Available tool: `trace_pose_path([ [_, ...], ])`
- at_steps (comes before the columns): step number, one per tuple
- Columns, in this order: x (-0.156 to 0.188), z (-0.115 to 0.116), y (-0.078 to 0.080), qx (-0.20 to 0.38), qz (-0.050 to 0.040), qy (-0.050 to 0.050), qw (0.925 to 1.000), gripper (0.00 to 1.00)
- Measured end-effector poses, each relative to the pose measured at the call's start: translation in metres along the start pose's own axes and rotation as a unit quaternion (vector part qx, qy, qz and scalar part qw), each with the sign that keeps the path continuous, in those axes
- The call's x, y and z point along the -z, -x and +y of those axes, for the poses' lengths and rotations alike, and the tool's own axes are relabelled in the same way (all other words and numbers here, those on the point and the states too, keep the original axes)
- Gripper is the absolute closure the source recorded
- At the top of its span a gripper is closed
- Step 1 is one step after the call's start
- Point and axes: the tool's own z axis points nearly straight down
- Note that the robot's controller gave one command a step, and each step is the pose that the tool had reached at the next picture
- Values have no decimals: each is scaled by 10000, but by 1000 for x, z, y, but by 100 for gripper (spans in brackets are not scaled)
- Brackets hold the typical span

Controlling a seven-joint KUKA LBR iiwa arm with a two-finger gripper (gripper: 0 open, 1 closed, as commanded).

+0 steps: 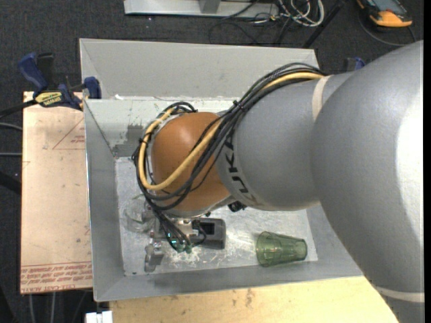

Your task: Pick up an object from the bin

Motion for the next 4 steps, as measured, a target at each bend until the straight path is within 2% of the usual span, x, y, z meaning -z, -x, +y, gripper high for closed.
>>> trace_pose_path([
  [1,4,-1,2,-20,-36,9,10000,0],
  [2,61,-39,0,289,-12,-1,9996,0],
  [3,68,-52,10,288,-109,25,9995,0],
  [4,23,-46,54,292,-65,16,9996,0],
])
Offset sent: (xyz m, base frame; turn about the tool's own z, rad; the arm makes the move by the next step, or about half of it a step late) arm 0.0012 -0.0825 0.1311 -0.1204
